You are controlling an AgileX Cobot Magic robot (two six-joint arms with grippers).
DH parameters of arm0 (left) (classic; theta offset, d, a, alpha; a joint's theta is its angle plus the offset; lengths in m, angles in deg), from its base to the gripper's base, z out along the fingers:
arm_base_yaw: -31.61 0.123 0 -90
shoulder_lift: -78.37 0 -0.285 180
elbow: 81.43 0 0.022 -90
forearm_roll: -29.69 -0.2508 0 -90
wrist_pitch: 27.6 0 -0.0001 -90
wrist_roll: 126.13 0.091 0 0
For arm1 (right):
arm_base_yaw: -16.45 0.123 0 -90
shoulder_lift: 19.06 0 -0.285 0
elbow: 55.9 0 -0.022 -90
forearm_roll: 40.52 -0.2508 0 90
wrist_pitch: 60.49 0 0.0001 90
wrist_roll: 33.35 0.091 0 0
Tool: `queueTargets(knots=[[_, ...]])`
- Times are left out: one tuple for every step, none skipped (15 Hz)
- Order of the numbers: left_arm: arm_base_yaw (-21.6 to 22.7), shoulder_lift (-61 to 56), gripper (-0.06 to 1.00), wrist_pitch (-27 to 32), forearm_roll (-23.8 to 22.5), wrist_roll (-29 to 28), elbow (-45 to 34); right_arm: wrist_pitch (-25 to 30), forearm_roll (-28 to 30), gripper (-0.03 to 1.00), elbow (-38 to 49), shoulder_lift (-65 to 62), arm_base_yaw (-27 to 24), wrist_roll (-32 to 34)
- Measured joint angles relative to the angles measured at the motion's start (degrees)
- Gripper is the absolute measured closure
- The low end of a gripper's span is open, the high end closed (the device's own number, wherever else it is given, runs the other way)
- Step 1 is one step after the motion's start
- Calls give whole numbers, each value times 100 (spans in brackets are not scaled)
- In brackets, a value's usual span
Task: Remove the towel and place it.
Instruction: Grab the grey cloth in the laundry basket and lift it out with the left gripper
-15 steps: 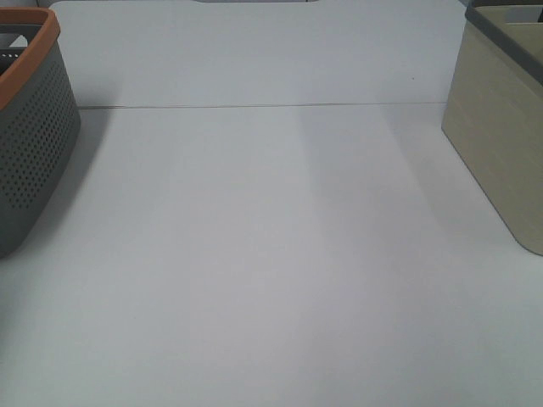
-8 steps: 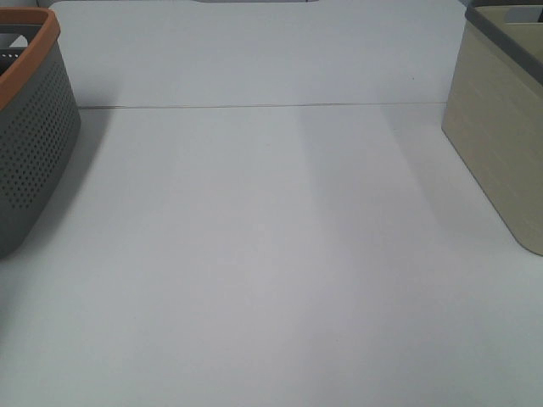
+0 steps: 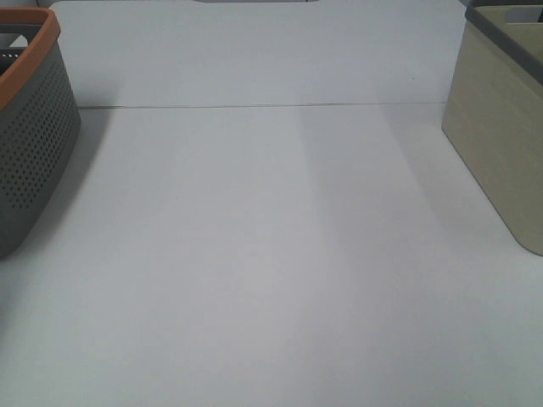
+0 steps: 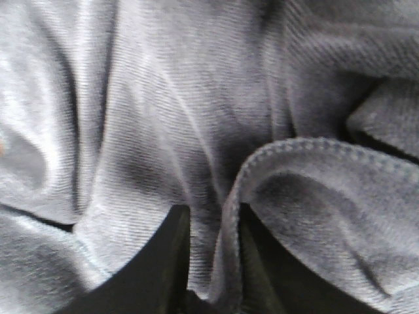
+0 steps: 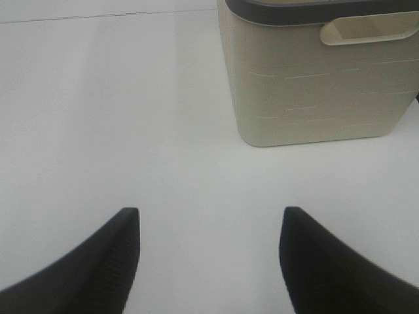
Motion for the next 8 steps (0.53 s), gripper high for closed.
queueTargets(knots=[[-17,0,73,23,0,0,0,0,0,34,0,0,0,0],[-46,0,73,23,6,0,6,0,0,34,0,0,0,0],[-69,0,77,23,23,0,6,0,0,34,0,0,0,0],[-92,0,86,40,29,0,6,0,0,34,0,0,0,0],[-103,-23,93,86,29,0,6,0,0,34,0,0,0,0],[-103,-74,94,201,29,0,6,0,0,34,0,0,0,0],[-103,-189,94,304,29,0,6,0,0,34,0,0,0,0],[-103,-321,94,435,29,0,6,0,0,34,0,0,0,0]])
